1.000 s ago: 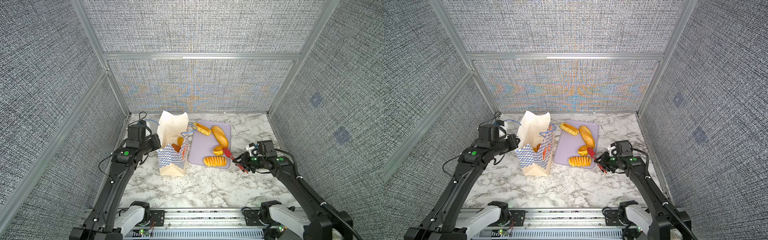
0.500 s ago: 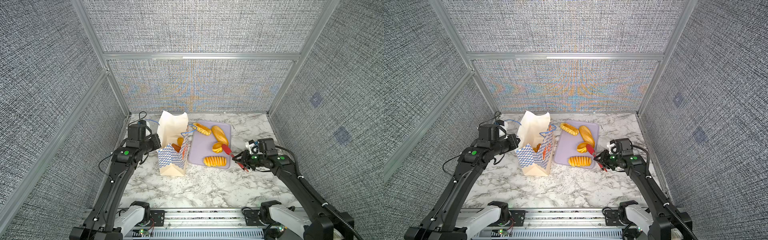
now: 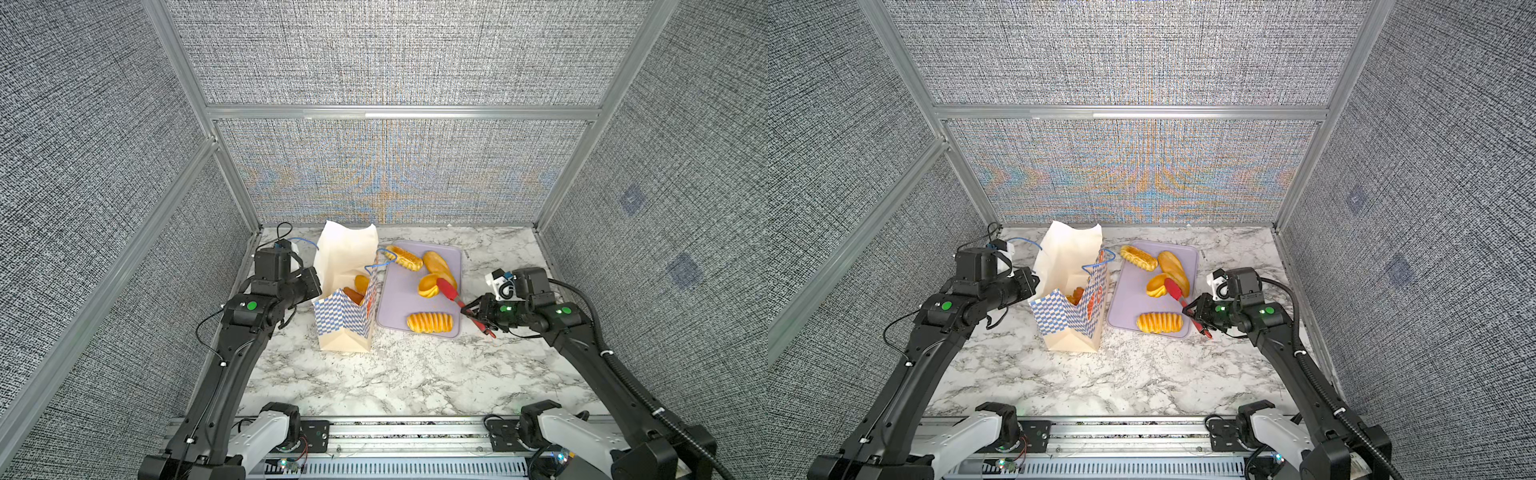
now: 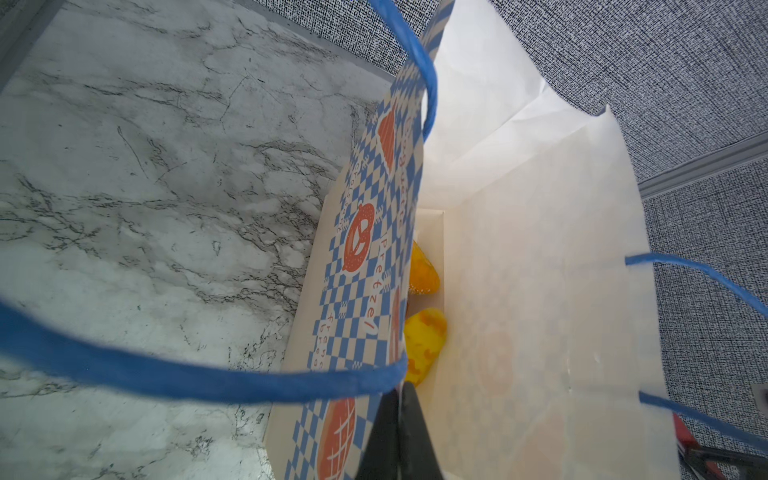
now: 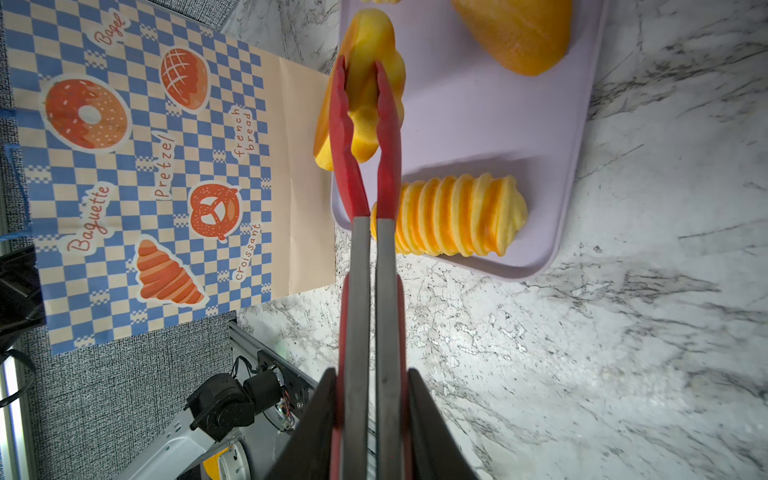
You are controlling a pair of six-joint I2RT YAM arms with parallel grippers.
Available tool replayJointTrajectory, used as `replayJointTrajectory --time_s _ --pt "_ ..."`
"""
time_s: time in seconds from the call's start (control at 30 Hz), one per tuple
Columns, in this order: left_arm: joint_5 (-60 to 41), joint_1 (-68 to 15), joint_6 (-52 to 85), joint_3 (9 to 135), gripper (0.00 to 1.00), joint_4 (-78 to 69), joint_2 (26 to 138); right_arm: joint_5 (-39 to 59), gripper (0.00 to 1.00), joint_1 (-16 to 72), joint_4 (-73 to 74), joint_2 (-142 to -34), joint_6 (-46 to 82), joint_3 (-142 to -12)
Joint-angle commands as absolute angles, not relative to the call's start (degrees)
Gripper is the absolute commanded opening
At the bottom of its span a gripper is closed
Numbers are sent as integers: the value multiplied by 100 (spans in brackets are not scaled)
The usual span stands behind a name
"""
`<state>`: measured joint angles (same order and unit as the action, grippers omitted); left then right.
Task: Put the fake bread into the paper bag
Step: 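Lift the yellow scalloped tart with the tongs up off the tray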
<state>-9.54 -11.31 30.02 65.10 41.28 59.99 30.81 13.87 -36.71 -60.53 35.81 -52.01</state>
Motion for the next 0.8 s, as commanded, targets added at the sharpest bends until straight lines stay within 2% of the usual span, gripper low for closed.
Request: replayJointTrajectory --time_s 0.0,0.77 --pt "-925 -1132 3026 6557 2 4086 5973 3000 27 1436 -3628 -6054 3395 -5329" --pt "-906 -1131 3032 6539 2 4096 5959 2707 27 1522 -3973 -5983 3029 -6295"
